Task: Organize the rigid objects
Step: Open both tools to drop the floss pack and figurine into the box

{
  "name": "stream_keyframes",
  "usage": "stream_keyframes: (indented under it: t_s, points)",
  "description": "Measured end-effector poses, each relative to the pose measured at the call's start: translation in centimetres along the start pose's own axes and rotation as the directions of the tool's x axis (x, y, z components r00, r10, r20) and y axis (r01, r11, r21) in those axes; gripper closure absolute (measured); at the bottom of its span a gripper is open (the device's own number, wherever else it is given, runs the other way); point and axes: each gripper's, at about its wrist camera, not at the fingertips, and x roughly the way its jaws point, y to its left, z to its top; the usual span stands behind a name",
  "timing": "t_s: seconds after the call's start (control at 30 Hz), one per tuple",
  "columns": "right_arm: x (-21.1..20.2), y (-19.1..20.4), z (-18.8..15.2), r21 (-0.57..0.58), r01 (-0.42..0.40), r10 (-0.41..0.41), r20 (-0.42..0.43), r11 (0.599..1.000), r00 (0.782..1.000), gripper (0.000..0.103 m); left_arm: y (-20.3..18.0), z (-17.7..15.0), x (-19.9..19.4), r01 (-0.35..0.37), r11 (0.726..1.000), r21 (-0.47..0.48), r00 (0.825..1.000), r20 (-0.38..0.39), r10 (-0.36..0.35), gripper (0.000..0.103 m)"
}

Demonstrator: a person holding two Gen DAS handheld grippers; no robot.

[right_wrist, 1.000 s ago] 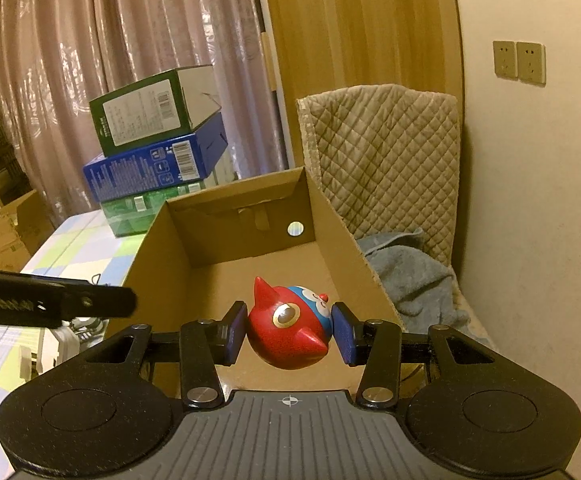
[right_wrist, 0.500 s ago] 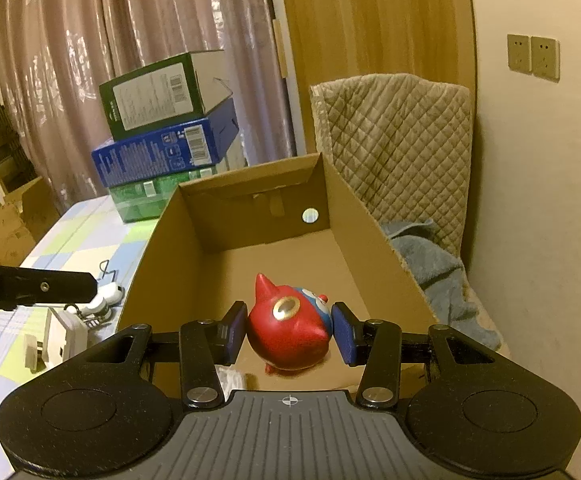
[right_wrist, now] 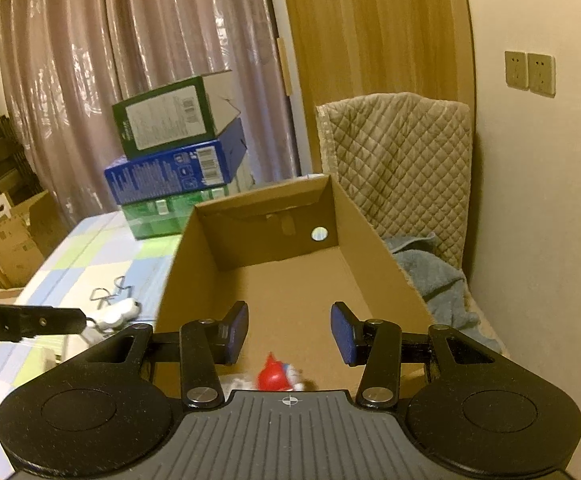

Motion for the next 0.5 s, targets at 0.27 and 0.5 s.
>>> stream_keyframes:
  t_s: [0.27,0.5]
  points:
    - [-2.5,4.6,-0.8,0.0,-0.062,0.062,0.014,0.998,0.998,0.06,3.1,-1.1,-2.9,-0.058,0.998,-0.021,0.998,0.015,0.059,0.043]
    - [-3.7,8.8,-1.9,-0.013,-0.124,0.124,0.003,0.992,0.992,0.06,6.6,-2.5,-5.8,-0.13,0.991,-0.042,0.991,0.024,0.131,0.043]
